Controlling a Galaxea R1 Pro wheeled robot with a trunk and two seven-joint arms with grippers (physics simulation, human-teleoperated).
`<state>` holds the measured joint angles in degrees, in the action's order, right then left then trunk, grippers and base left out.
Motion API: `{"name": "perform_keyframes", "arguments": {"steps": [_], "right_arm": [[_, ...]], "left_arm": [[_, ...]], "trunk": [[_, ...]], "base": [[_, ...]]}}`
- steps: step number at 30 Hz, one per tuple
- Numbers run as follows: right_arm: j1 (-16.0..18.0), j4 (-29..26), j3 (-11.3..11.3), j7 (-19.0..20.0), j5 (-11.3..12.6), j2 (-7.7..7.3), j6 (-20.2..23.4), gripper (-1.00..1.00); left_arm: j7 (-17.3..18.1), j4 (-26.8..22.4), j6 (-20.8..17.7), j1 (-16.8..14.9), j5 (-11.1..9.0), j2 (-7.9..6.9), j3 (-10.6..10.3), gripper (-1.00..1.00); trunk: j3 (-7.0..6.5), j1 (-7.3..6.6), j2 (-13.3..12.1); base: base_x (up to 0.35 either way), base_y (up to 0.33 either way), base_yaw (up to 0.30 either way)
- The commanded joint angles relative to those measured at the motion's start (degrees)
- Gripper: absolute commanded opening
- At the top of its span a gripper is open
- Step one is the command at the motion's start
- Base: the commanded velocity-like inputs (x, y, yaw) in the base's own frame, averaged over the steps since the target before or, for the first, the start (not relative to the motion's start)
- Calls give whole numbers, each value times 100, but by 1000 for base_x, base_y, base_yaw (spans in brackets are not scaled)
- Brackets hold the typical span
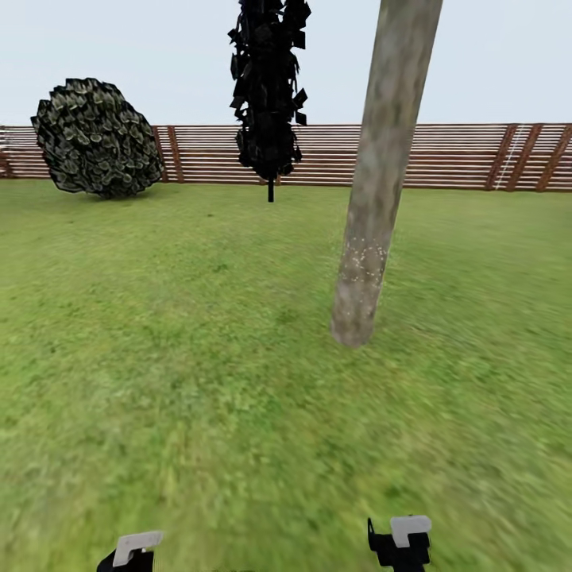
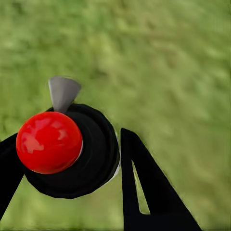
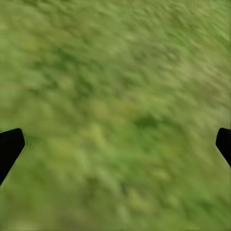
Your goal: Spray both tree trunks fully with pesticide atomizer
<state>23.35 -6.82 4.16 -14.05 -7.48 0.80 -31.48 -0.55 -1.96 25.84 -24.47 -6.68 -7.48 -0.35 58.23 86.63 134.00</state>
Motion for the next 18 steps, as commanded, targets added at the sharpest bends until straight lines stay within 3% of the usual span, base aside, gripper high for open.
{"name": "perform_keyframes", "arguments": {"steps": [1,18], "right_arm": [[3,5,41,-61,-34,-1,2,100],[3,5,41,-57,-34,-1,2,100]], "left_arm": [[2,3,17,2,-35,1,-9,-100],[2,3,17,4,-35,1,-9,-100]], "trunk": [[5,-1,2],[5,-1,2]], "base": [[0,0,281],[0,0,282]]}}
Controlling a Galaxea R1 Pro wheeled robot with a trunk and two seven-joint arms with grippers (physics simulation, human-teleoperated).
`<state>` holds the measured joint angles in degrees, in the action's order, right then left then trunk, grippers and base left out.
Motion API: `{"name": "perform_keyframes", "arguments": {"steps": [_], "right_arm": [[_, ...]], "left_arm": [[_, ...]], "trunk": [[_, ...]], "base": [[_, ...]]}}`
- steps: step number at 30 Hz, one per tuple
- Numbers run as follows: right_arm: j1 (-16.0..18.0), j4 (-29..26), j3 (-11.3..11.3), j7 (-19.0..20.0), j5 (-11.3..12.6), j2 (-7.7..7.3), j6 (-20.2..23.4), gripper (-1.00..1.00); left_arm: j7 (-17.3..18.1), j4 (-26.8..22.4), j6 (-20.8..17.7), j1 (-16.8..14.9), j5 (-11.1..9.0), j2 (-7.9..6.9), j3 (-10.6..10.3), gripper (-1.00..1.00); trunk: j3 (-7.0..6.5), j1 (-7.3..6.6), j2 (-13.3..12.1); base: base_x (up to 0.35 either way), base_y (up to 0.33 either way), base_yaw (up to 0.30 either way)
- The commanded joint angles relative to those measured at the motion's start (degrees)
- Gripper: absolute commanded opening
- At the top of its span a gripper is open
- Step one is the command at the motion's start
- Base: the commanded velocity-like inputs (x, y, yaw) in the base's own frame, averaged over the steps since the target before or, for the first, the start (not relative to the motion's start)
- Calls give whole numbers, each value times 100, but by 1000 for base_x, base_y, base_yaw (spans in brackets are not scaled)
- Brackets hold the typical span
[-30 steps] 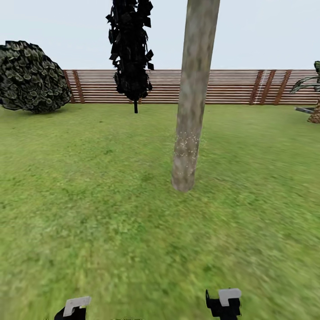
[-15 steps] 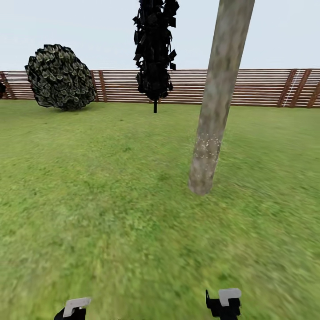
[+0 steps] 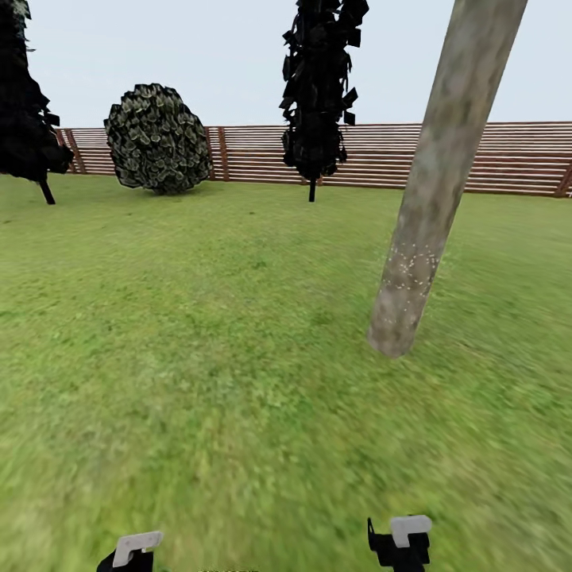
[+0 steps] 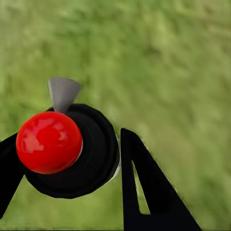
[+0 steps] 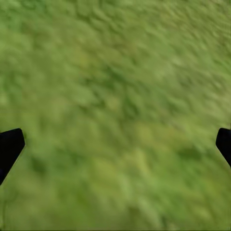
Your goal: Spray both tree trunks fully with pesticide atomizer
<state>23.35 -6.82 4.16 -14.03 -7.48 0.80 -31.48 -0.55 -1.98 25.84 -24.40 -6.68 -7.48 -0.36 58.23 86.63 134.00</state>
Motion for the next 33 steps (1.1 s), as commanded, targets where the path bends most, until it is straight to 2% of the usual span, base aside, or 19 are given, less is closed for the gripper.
{"name": "perform_keyframes", "arguments": {"steps": [1,33], "right_arm": [[3,5,41,-62,-34,-1,2,100],[3,5,41,-58,-34,-1,2,100]], "left_arm": [[2,5,17,-4,-36,1,-8,-100],[2,5,17,-4,-36,1,-8,-100]], "trunk": [[5,-1,2],[5,-1,2]], "base": [[0,0,282],[0,0,282]]}}
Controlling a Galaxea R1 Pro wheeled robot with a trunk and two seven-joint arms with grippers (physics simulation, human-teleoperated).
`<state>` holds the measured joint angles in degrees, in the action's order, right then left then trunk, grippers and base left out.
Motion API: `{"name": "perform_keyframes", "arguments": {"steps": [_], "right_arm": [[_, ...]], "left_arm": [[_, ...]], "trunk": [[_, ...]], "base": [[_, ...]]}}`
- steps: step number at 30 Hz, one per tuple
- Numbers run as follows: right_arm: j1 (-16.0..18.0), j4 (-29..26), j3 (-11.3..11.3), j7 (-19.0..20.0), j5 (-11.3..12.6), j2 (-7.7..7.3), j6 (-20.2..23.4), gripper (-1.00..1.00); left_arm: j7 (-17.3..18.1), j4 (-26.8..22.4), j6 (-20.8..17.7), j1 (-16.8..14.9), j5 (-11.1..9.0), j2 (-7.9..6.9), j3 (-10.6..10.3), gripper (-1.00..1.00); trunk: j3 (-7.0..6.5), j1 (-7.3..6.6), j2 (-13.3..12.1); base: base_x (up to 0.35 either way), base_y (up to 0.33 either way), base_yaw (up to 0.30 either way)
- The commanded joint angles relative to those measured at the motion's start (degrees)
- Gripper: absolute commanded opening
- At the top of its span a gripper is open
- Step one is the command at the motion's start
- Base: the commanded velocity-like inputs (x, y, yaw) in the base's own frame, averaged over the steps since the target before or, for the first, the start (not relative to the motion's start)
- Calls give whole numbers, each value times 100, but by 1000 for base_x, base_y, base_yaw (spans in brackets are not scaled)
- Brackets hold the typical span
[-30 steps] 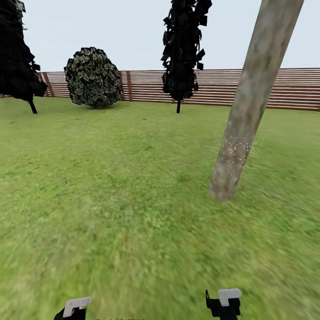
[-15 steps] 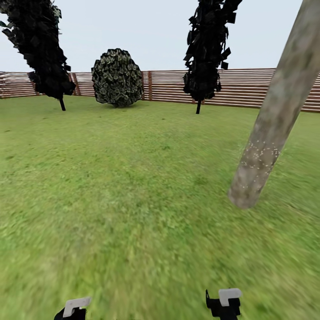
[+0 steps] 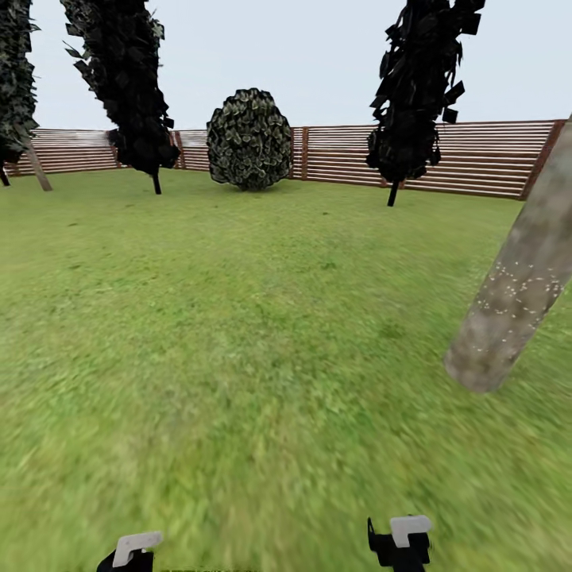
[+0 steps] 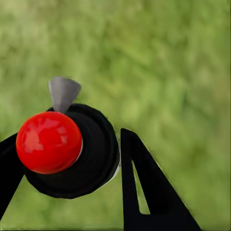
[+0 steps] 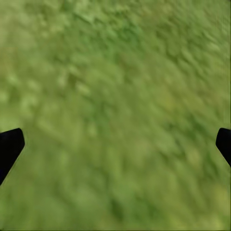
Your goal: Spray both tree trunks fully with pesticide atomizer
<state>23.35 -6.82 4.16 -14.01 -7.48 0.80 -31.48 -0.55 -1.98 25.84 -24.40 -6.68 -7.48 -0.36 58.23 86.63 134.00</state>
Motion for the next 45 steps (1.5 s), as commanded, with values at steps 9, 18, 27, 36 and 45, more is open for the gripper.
{"name": "perform_keyframes", "arguments": {"steps": [9,18,27,36,45], "right_arm": [[3,5,41,-60,-34,-1,2,100],[3,5,41,-62,-34,1,2,100],[3,5,41,-61,-34,0,2,100],[3,5,41,-58,-34,-1,2,100],[3,6,41,-58,-34,2,2,100]], "left_arm": [[4,5,17,-4,-36,1,-8,-100],[2,5,17,-4,-36,1,-8,-100],[2,5,17,-4,-36,1,-8,-100],[2,7,17,-4,-36,5,-8,-100],[4,6,17,-4,-36,3,-8,-100]], "trunk": [[5,-1,2],[5,-1,2],[5,-1,2],[5,-1,2],[5,-1,2]], "base": [[0,0,282],[0,0,282],[0,0,281],[0,0,282],[0,0,282]]}}
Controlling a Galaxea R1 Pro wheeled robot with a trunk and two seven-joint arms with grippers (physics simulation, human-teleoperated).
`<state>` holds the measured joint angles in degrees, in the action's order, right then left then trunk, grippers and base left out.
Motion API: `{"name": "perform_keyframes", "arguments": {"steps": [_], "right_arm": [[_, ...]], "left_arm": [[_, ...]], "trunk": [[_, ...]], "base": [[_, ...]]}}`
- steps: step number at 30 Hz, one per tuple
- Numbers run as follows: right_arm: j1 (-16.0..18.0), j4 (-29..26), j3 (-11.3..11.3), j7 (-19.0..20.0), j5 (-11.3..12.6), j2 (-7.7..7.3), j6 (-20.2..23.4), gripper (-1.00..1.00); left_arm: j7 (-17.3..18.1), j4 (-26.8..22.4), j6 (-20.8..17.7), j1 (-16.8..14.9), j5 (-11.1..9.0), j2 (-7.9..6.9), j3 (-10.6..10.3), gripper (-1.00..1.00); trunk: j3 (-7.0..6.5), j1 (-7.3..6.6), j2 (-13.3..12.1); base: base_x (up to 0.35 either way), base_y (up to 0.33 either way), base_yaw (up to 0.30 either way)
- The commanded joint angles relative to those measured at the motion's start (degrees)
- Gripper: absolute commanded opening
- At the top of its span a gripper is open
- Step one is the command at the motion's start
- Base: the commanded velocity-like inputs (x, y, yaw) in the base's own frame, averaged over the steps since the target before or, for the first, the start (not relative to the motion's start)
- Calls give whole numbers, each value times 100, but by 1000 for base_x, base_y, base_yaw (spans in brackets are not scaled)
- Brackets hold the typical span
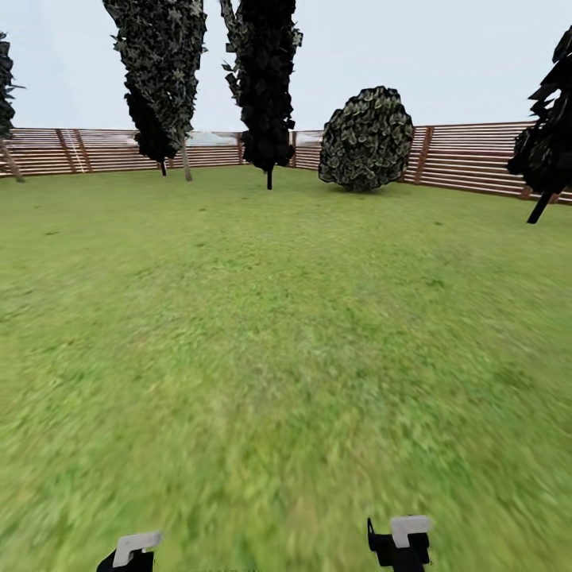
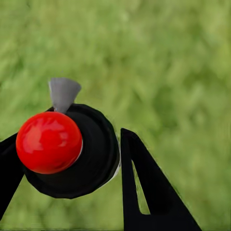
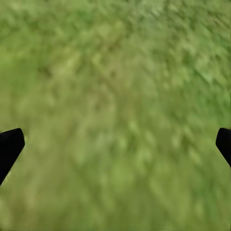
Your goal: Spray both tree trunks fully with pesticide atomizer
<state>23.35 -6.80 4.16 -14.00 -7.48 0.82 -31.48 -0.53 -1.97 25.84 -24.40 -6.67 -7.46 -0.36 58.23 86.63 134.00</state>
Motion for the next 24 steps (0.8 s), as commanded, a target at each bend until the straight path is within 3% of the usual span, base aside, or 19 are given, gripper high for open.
{"name": "perform_keyframes", "arguments": {"steps": [1,24], "right_arm": [[3,4,41,-64,-34,-2,1,100],[3,4,41,-68,-34,67,1,100]], "left_arm": [[2,4,17,-4,-36,1,-8,-100],[1,6,17,-4,-36,1,-8,-100]], "trunk": [[5,-1,2],[5,-1,2]], "base": [[0,0,282],[0,0,281]]}}
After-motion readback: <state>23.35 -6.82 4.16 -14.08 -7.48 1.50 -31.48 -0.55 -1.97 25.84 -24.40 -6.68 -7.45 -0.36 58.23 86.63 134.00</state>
